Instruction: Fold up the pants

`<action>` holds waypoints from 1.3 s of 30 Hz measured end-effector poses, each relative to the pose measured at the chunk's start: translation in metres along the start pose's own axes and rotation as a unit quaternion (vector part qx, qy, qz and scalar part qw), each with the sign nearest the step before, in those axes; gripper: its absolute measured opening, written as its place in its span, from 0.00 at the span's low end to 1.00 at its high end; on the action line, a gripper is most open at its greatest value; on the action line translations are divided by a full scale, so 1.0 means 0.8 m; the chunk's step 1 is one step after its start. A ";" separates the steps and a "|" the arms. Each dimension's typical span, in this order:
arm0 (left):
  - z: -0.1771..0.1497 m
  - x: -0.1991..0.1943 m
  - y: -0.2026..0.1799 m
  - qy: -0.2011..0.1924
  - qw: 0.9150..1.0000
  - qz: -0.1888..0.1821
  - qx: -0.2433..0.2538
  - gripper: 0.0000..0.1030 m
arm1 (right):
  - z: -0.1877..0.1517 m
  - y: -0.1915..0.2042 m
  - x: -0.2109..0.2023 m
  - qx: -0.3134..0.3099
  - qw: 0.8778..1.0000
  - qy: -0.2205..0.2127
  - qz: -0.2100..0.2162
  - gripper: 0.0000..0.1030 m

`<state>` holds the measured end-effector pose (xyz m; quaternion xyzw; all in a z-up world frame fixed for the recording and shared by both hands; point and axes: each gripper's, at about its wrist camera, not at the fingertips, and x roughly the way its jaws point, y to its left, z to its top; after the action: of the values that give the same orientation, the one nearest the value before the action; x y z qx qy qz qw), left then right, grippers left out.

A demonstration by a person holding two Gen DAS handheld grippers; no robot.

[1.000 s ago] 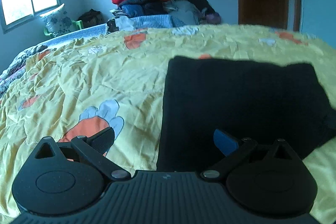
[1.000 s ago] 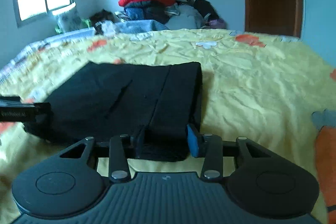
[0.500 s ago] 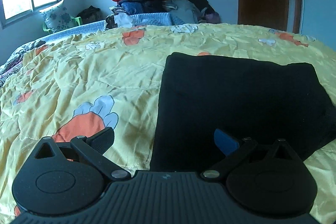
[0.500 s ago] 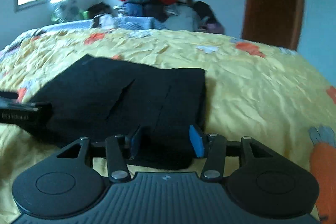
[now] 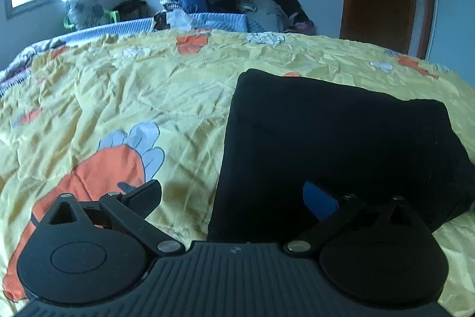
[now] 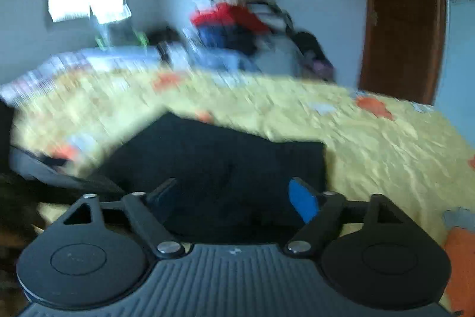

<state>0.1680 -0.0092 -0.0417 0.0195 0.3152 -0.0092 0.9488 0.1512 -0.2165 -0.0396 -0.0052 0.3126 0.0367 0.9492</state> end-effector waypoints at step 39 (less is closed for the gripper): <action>-0.022 -0.078 0.020 -0.018 0.999 -0.030 -0.023 1.00 | -0.057 0.014 -0.072 0.082 0.995 -0.001 0.063 0.91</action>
<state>0.1077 0.0079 -0.0179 -0.0115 0.2982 -0.0307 0.9539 0.0775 -0.2102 -0.0420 0.0925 0.3136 0.0701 0.9424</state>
